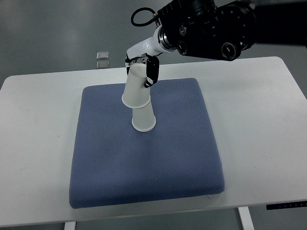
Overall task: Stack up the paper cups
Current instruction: 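Lower the held cup onto the cup on the cushion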
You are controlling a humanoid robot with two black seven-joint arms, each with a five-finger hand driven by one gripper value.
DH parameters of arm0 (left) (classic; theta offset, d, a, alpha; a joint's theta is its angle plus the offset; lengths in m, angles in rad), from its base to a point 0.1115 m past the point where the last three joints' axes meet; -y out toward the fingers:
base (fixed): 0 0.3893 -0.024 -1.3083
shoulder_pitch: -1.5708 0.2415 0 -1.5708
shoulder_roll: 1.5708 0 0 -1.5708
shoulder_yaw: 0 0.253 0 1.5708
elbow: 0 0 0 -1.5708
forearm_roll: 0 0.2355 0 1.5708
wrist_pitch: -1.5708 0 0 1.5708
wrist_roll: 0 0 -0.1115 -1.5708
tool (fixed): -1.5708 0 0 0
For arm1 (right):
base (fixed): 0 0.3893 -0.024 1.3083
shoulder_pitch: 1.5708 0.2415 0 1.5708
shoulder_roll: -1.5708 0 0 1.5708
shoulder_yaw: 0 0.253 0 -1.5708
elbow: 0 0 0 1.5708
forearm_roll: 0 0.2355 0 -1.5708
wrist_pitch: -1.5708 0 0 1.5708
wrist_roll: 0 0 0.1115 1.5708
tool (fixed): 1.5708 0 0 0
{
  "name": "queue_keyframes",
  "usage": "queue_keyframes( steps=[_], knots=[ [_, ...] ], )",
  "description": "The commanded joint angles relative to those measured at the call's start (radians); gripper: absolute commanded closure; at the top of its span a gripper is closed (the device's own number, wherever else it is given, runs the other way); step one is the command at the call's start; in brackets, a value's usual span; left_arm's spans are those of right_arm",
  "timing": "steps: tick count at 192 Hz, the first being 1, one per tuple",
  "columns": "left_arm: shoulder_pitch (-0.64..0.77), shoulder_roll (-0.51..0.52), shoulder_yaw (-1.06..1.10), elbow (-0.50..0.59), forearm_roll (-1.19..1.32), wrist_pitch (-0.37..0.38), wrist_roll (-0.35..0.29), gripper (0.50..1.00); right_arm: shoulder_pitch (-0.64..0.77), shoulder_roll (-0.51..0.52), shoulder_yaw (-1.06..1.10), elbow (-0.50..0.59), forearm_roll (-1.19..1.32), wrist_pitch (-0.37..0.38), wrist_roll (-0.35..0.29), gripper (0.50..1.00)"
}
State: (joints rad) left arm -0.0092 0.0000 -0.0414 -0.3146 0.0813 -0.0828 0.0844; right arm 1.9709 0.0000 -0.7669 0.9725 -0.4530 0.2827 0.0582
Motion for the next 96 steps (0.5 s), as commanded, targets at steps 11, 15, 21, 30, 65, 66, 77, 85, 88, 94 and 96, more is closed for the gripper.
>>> queue_keyframes(
  steps=[11, 15, 21, 30, 65, 66, 77, 85, 88, 94, 96],
  knots=[
    [0.0, 0.0, 0.0, 0.0, 0.0, 0.0, 0.0, 0.5, -0.018, 0.0, -0.002, -0.002, -0.001, -0.011, 0.0, 0.814],
    [0.0, 0.0, 0.0, 0.0, 0.0, 0.0, 0.0, 0.5, -0.018, 0.0, -0.002, -0.003, -0.001, -0.011, 0.0, 0.814],
    [0.0, 0.0, 0.0, 0.0, 0.0, 0.0, 0.0, 0.5, -0.018, 0.0, -0.002, -0.008, -0.003, -0.011, 0.0, 0.812],
    [0.0, 0.0, 0.0, 0.0, 0.0, 0.0, 0.0, 0.5, -0.021, 0.0, -0.003, -0.014, -0.004, -0.011, 0.0, 0.812],
    [0.0, 0.0, 0.0, 0.0, 0.0, 0.0, 0.0, 0.5, -0.024, 0.0, -0.012, -0.015, -0.006, -0.008, -0.001, 0.801],
    [0.0, 0.0, 0.0, 0.0, 0.0, 0.0, 0.0, 0.5, -0.024, 0.0, -0.012, -0.015, -0.006, -0.008, -0.001, 0.801],
    [0.0, 0.0, 0.0, 0.0, 0.0, 0.0, 0.0, 0.5, -0.026, 0.0, -0.014, -0.014, -0.006, -0.005, -0.001, 0.799],
    [0.0, 0.0, 0.0, 0.0, 0.0, 0.0, 0.0, 0.5, -0.024, 0.0, -0.014, -0.014, -0.006, -0.002, -0.001, 0.797],
    [0.0, 0.0, 0.002, 0.0, 0.0, 0.0, 0.0, 0.5, -0.024, 0.0, -0.014, -0.014, -0.006, 0.0, -0.001, 0.795],
    [0.0, 0.0, 0.0, 0.0, 0.0, 0.0, 0.0, 0.5, -0.024, 0.0, -0.014, -0.014, -0.006, 0.001, -0.001, 0.793],
    [0.0, 0.0, 0.0, 0.0, 0.0, 0.0, 0.0, 0.5, -0.024, 0.0, -0.014, -0.014, -0.006, 0.001, -0.001, 0.793]
  ],
)
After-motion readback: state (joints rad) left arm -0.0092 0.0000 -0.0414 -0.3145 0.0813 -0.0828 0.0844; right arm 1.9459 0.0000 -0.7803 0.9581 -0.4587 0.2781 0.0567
